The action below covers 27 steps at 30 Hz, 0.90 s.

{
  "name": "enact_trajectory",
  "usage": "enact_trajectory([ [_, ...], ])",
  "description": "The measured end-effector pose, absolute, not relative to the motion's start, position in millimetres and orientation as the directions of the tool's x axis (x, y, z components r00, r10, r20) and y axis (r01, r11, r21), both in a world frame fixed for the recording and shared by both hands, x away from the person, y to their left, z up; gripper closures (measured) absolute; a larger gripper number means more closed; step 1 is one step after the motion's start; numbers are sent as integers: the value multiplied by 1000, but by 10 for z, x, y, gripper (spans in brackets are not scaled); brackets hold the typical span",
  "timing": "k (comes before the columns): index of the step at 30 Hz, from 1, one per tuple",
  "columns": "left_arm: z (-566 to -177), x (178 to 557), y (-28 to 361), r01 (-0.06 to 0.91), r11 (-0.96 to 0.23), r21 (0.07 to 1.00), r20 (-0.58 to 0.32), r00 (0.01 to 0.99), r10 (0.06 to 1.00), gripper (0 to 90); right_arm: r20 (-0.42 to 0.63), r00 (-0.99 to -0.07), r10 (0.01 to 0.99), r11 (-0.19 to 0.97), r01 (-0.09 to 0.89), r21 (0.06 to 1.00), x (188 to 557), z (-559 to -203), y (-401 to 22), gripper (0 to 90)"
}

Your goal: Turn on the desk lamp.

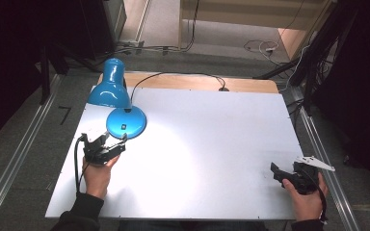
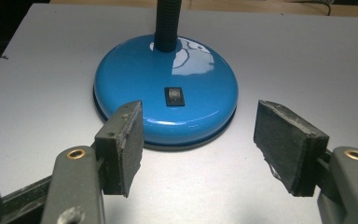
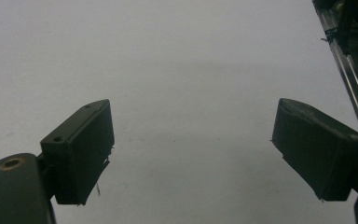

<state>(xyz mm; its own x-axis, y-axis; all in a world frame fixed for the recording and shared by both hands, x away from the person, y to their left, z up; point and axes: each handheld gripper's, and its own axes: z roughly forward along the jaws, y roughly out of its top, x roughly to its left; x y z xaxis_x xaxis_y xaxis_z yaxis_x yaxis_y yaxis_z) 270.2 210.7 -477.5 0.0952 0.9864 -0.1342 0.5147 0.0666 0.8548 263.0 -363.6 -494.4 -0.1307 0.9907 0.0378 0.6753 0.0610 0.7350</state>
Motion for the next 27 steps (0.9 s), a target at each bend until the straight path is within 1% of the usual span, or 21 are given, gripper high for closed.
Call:
enact_trajectory([
  [27, -4763, 2602, 2112, 519, 60, 853, -137, 111, 984, 334, 35, -130, 991, 63, 676, 734, 2630, -4945, -3634, 111],
])
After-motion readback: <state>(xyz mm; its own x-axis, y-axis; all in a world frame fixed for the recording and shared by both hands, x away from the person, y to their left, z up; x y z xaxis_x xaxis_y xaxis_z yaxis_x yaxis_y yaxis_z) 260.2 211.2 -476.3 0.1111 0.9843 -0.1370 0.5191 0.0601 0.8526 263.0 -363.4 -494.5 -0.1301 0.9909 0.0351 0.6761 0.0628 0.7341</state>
